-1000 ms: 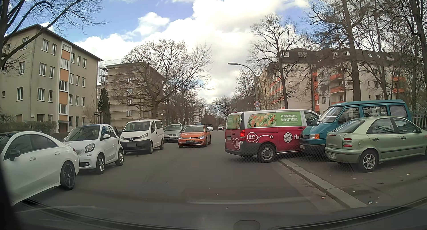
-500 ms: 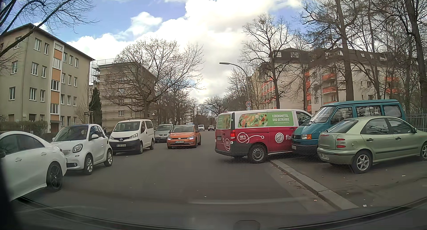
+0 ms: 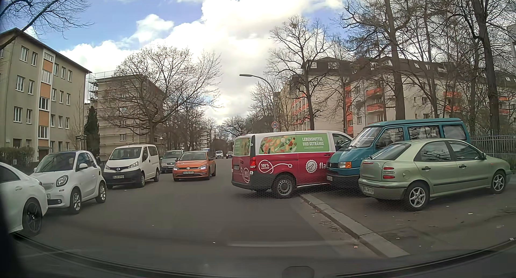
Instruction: Follow the waypoints while adhering to traffic rules and regulations
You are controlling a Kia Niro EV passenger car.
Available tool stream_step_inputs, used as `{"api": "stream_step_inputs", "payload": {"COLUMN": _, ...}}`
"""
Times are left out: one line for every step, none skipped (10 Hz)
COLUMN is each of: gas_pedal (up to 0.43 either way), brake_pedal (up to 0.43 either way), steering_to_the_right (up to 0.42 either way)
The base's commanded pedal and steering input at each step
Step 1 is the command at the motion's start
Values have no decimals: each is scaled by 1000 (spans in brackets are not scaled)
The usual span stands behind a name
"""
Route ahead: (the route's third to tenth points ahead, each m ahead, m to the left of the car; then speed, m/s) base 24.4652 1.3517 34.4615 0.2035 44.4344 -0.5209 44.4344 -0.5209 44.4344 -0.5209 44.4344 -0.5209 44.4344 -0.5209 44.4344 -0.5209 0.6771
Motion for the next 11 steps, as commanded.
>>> {"api": "stream_step_inputs", "payload": {"gas_pedal": 0, "brake_pedal": 244, "steering_to_the_right": 674}}
{"api": "stream_step_inputs", "payload": {"gas_pedal": 0, "brake_pedal": 238, "steering_to_the_right": 616}}
{"api": "stream_step_inputs", "payload": {"gas_pedal": 0, "brake_pedal": 238, "steering_to_the_right": 548}}
{"api": "stream_step_inputs", "payload": {"gas_pedal": 0, "brake_pedal": 232, "steering_to_the_right": 502}}
{"api": "stream_step_inputs", "payload": {"gas_pedal": 0, "brake_pedal": 232, "steering_to_the_right": 441}}
{"api": "stream_step_inputs", "payload": {"gas_pedal": 0, "brake_pedal": 226, "steering_to_the_right": 393}}
{"api": "stream_step_inputs", "payload": {"gas_pedal": 0, "brake_pedal": 189, "steering_to_the_right": 342}}
{"api": "stream_step_inputs", "payload": {"gas_pedal": 0, "brake_pedal": 183, "steering_to_the_right": 303}}
{"api": "stream_step_inputs", "payload": {"gas_pedal": 0, "brake_pedal": 183, "steering_to_the_right": 253}}
{"api": "stream_step_inputs", "payload": {"gas_pedal": 0, "brake_pedal": 177, "steering_to_the_right": 210}}
{"api": "stream_step_inputs", "payload": {"gas_pedal": 0, "brake_pedal": 183, "steering_to_the_right": 164}}
